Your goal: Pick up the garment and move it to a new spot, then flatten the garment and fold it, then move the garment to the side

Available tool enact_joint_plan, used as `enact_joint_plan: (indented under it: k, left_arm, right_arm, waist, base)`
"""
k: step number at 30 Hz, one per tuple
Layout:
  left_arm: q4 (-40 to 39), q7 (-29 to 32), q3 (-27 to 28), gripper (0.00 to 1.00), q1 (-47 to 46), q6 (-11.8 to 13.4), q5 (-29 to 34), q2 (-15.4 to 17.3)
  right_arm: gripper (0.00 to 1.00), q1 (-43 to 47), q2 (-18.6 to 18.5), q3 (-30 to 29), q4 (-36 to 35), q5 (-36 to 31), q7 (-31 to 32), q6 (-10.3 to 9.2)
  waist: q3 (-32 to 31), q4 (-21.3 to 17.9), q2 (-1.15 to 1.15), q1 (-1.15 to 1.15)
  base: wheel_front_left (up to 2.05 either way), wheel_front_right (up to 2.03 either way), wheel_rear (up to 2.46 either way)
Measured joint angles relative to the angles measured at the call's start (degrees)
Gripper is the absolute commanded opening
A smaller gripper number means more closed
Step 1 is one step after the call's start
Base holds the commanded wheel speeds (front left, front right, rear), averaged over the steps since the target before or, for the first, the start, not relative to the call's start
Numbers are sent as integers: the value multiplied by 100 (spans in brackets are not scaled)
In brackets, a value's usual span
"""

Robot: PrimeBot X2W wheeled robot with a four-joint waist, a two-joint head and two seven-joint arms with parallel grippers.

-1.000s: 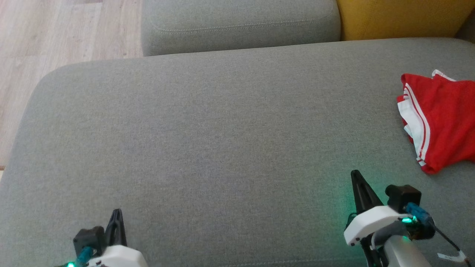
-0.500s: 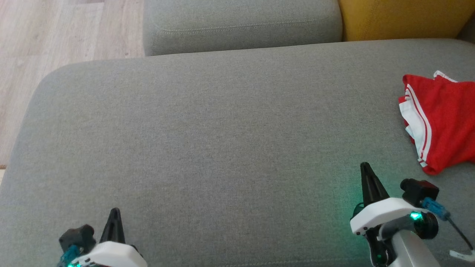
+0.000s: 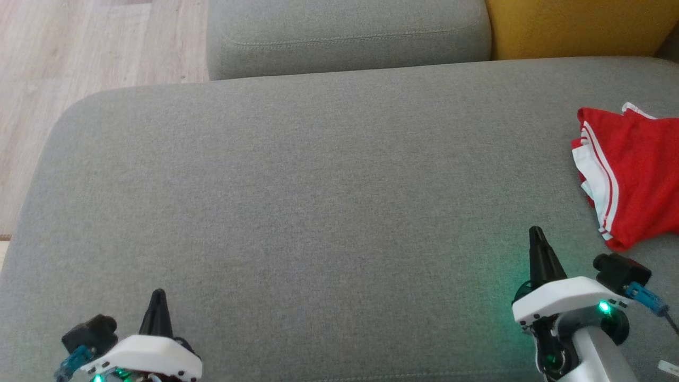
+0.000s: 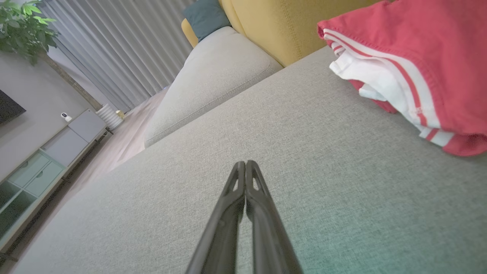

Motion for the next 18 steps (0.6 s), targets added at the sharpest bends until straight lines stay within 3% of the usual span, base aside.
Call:
enact_joint_plan:
  k: [18]
  left_arm:
    - [-53,275,63,0,-54,-200,-1180,0]
  right_arm:
    - [0,29,0,-171,-297,1141,294,0]
  waist:
    - [-7,33,0,0]
  base:
    - [0,0,0]
